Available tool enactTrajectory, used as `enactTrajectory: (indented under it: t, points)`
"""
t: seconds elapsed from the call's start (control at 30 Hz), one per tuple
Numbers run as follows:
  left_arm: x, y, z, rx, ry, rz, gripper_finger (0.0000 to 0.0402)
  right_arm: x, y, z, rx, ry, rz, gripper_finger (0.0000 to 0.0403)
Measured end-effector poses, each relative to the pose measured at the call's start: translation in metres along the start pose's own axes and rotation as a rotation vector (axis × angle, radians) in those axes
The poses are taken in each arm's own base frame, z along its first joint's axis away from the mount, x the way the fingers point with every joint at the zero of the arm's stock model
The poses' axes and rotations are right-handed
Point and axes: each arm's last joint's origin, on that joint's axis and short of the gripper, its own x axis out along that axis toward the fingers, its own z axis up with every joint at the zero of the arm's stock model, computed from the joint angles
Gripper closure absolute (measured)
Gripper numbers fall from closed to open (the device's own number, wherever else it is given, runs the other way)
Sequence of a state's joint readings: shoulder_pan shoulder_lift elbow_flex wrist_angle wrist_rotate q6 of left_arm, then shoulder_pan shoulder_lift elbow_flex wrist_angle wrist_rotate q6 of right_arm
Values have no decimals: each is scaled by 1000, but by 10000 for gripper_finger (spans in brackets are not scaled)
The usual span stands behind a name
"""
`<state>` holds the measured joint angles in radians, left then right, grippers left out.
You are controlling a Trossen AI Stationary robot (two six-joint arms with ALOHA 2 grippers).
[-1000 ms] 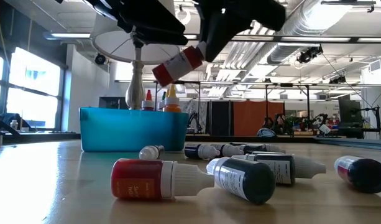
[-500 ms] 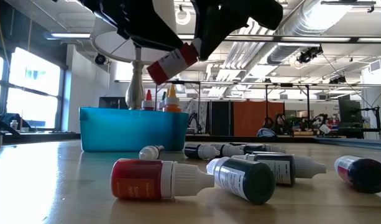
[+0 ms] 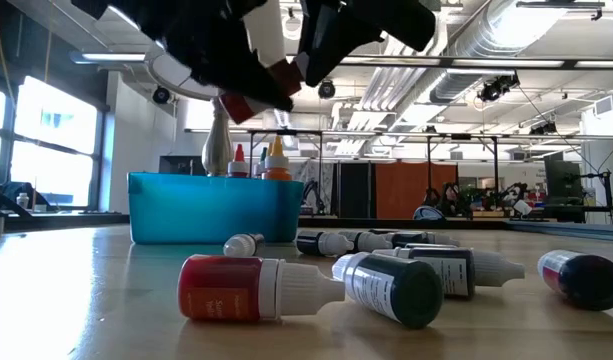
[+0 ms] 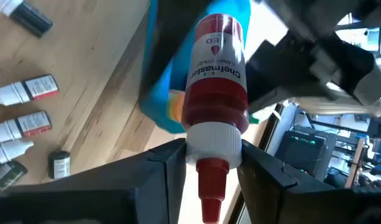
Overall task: Pick & Place food coloring
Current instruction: Put the large red food coloring bottle into the blue bin
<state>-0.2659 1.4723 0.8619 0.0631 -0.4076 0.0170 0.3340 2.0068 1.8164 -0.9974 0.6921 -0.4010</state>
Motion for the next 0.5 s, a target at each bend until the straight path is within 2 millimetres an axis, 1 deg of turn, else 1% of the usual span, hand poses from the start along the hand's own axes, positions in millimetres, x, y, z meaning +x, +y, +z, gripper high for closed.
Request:
enactTrajectory:
  t: [0.1, 0.2, 0.5]
  points:
    - [1, 6, 3, -27, -23, 24, 146, 0, -1, 0, 3, -9, 12, 283]
    - [1, 7, 3, -33, -18, 38, 160, 0, -1, 0, 3, -12, 16, 283]
    - [1, 5, 3, -19, -17, 21, 239, 2, -2, 0, 10, -11, 24, 283]
